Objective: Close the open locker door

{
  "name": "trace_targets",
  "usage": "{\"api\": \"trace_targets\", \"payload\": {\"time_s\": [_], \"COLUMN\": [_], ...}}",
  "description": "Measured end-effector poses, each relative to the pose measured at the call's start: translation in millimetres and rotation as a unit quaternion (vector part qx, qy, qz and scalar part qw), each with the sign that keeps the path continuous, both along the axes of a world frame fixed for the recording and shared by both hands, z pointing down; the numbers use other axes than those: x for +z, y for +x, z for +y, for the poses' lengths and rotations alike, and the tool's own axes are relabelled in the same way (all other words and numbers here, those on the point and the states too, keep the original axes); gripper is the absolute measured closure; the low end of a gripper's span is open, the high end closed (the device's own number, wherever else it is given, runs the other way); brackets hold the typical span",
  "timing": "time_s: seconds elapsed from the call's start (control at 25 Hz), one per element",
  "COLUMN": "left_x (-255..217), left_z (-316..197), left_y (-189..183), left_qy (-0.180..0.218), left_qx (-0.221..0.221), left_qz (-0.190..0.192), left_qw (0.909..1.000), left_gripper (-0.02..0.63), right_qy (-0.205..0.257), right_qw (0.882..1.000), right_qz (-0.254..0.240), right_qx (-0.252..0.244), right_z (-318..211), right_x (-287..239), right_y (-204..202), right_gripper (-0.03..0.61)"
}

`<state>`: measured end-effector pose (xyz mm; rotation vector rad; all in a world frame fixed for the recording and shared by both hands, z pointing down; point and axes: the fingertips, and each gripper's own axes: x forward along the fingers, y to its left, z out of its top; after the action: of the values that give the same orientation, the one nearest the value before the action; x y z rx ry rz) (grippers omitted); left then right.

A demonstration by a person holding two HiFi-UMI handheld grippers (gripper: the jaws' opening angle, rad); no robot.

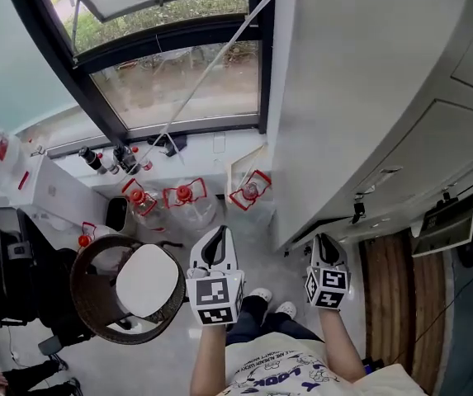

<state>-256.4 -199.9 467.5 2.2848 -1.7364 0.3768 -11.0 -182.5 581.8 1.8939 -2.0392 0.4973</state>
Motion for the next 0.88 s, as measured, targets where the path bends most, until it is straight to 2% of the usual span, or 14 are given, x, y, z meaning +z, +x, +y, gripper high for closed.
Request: {"api": "trace_targets", "payload": {"time_s": [0.08,0.48,0.88], "left_x": [0,-6,-8], "left_z": [1,3,-4], "left_y": [-4,-14,-6], "left_qy": [0.000,0.002,0.004], "left_qx": [-0.005,-0.012,0.006], "left_qz": [-0.001,-0.008,-0.009], "left_qw": [1.0000,0.9999,0.9999], "left_gripper": [0.609,0.609,0.609], "right_qy": [0.002,0.009,0.010], "right_qw": [1.000,1.000,1.000], "right_qz": [0.000,-0.004,-0.014], "right_qx": [-0.001,-0.005,-0.003], "right_z": [-7,-28,-30], "right_x": [-1,-3,-3], "right_y": [-2,-5,-7], "right_gripper": [0.568,0.568,0.568]}}
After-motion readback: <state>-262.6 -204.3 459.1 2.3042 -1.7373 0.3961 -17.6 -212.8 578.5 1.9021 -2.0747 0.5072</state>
